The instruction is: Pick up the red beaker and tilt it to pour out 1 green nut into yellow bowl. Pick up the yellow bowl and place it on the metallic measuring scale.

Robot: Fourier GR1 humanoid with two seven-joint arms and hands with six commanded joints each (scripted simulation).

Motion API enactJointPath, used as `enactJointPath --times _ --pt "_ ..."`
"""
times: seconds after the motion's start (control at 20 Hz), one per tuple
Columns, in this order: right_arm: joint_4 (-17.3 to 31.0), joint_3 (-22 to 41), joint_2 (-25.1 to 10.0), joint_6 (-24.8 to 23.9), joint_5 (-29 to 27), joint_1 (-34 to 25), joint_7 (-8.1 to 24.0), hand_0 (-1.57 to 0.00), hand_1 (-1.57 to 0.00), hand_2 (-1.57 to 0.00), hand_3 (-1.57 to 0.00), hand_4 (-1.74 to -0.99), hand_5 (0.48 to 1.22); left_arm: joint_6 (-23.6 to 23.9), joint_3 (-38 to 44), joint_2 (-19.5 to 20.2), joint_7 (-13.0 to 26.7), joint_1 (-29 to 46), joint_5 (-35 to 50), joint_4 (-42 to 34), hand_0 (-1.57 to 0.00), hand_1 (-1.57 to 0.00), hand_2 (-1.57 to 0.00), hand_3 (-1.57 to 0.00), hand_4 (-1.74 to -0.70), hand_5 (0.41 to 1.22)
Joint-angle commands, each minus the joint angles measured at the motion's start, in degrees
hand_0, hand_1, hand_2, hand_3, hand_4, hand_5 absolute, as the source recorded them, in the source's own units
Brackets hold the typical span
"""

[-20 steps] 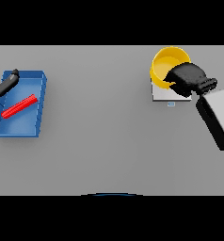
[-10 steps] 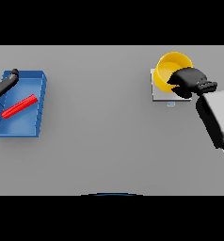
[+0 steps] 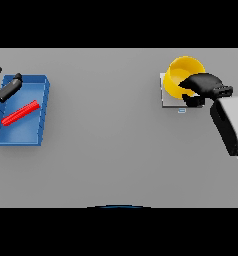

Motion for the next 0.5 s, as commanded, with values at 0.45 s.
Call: enactJointPath --times 0.45 --pt "0.96 1.26 -0.41 1.58 1.06 -0.23 -0.19 -0.04 -0.06 -0.1 -0.27 -1.41 0.759 0.04 0.31 0.57 -0.28 0.46 0.25 -0.43 0.0 0.0 0.0 0.0 -0.72 0.693"
